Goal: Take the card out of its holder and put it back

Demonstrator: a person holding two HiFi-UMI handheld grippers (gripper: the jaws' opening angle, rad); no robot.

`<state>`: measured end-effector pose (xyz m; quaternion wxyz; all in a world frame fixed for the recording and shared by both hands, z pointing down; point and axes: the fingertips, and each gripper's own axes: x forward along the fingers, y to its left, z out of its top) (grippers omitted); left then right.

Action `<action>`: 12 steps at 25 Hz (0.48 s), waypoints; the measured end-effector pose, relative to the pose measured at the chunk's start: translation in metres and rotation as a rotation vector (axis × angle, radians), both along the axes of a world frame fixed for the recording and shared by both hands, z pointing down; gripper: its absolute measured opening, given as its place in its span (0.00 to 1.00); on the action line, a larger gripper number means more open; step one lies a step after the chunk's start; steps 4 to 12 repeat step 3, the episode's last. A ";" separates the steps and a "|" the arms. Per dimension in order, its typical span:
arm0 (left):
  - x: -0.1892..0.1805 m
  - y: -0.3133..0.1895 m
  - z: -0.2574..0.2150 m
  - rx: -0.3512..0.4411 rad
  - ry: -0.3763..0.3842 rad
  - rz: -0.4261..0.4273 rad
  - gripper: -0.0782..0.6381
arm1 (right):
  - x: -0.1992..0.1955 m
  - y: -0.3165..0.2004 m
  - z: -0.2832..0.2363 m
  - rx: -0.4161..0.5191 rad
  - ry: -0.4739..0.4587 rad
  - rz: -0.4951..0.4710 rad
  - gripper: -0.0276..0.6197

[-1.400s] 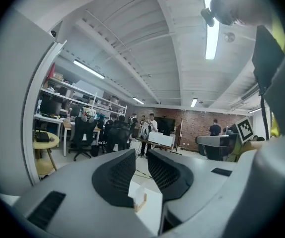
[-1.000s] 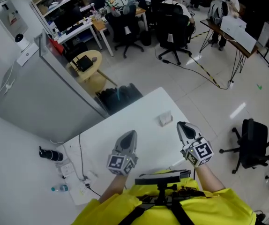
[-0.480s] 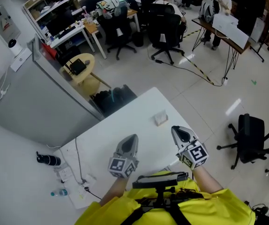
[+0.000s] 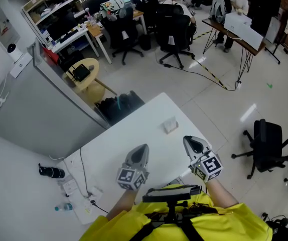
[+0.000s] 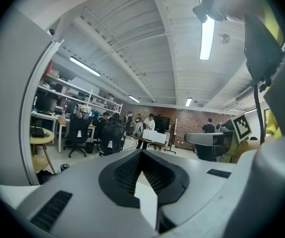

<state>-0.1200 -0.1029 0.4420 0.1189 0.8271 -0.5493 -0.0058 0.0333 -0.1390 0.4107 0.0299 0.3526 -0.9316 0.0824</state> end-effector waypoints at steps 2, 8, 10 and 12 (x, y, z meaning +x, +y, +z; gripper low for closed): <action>0.001 0.001 0.000 0.000 0.003 0.005 0.12 | 0.000 0.002 0.000 0.000 0.000 0.005 0.04; 0.001 0.002 0.001 0.000 0.005 0.007 0.12 | 0.000 0.002 0.000 0.000 0.001 0.007 0.04; 0.001 0.002 0.001 0.000 0.005 0.007 0.12 | 0.000 0.002 0.000 0.000 0.001 0.007 0.04; 0.001 0.002 0.001 0.000 0.005 0.007 0.12 | 0.000 0.002 0.000 0.000 0.001 0.007 0.04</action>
